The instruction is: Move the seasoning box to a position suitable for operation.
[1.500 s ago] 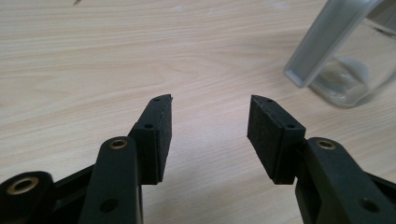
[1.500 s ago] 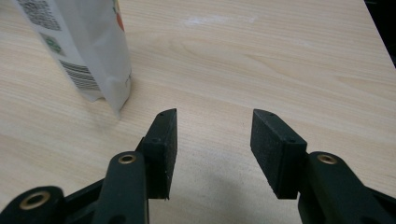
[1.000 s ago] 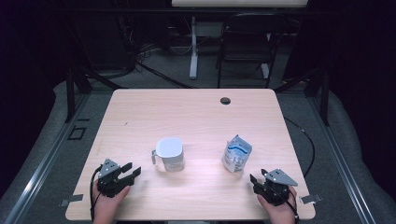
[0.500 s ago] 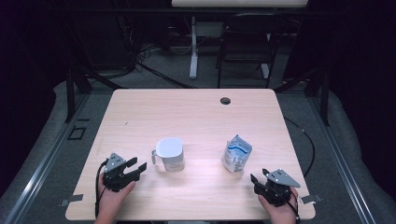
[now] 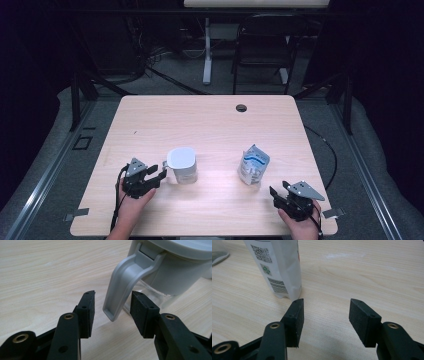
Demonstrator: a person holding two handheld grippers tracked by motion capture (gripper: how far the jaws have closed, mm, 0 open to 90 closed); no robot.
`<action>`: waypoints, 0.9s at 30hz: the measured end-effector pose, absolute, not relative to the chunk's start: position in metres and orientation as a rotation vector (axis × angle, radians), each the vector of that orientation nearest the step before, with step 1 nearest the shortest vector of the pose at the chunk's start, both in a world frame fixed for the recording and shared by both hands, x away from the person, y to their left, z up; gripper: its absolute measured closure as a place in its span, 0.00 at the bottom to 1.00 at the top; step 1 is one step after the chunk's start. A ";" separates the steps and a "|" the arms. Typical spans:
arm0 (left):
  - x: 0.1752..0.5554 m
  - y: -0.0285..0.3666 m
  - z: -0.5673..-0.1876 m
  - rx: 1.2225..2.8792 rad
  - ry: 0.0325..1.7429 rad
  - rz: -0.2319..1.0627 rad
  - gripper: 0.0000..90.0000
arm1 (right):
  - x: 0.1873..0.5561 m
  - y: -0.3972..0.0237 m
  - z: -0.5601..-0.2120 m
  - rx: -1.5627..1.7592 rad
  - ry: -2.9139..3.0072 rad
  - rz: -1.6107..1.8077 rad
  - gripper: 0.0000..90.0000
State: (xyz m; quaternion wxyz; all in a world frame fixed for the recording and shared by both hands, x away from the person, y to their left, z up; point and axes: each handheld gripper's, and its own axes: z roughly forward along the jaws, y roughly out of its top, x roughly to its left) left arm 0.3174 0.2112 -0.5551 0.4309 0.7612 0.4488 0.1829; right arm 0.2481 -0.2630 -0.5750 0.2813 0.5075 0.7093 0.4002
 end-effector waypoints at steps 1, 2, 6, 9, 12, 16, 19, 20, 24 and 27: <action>0.319 0.211 -0.554 1.904 1.121 0.451 0.62 | 0.248 -0.263 -0.575 1.359 1.904 1.073 0.51; 0.320 0.210 -0.555 1.897 1.118 0.452 0.62 | 0.248 -0.263 -0.575 1.359 1.901 1.074 0.51; 0.325 0.205 -0.556 1.898 1.118 0.432 0.65 | 0.248 -0.262 -0.575 1.356 1.902 1.075 0.51; 0.329 0.198 -0.557 1.905 1.110 0.443 0.67 | 0.247 -0.263 -0.574 1.358 1.904 1.081 0.51; 0.330 0.194 -0.555 1.919 1.099 0.468 0.68 | 0.247 -0.263 -0.575 1.360 1.904 1.086 0.50; 0.331 0.193 -0.554 1.926 1.103 0.491 0.72 | 0.248 -0.263 -0.576 1.368 1.907 1.084 0.50; 0.331 0.193 -0.554 1.929 1.107 0.492 0.74 | 0.248 -0.262 -0.576 1.361 1.916 1.083 0.50; 0.331 0.193 -0.554 1.930 1.104 0.498 0.75 | 0.248 -0.262 -0.576 1.361 1.917 1.080 0.50; 0.331 0.193 -0.555 1.932 1.099 0.496 0.75 | 0.248 -0.261 -0.577 1.359 1.917 1.085 0.49; 0.331 0.193 -0.554 1.941 1.092 0.496 0.76 | 0.248 -0.259 -0.576 1.355 1.925 1.088 0.49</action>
